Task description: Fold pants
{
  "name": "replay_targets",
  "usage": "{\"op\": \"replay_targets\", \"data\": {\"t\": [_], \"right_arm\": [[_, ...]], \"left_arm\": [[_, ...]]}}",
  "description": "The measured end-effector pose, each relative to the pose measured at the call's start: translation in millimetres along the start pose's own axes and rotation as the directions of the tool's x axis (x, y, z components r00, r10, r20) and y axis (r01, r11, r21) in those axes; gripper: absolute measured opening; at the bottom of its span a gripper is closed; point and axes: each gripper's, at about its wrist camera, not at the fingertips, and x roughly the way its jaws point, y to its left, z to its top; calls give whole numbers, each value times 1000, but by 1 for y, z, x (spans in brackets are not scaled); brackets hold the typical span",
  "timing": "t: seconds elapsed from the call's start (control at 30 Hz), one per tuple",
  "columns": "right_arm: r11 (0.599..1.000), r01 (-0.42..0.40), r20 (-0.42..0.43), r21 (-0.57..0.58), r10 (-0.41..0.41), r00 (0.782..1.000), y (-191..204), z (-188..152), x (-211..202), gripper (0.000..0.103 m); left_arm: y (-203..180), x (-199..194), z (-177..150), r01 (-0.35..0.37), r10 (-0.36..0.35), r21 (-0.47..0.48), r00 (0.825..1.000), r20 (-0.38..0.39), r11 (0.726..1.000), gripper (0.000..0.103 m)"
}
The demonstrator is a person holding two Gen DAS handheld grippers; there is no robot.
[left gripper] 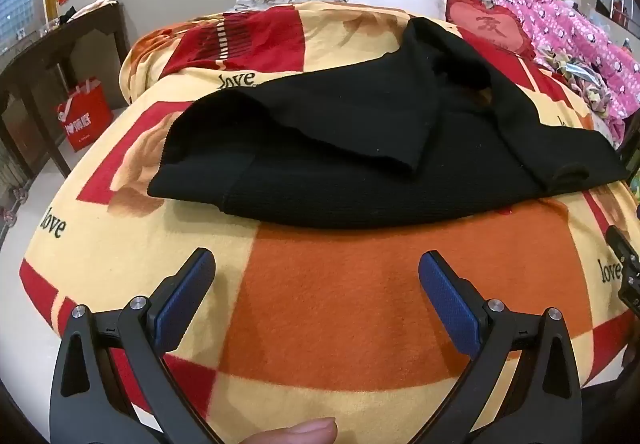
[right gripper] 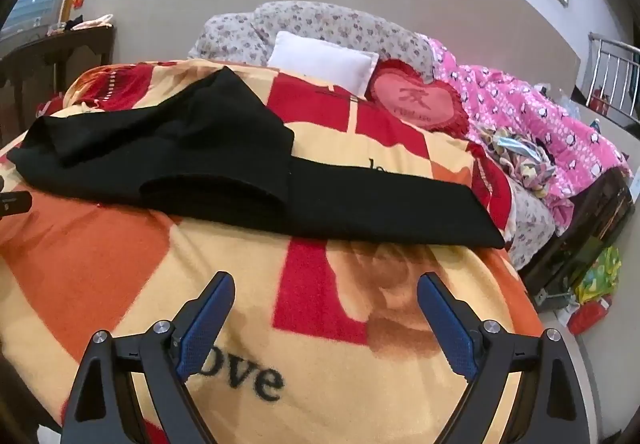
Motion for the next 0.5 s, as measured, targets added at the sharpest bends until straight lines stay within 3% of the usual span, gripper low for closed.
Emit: {"op": "replay_targets", "data": {"t": [0.5], "right_arm": [[995,35,32,97,-38,999,-28,-4,-8,91]], "left_arm": [[2,0,0,-2,2,2,1000,4,1000,102]]}}
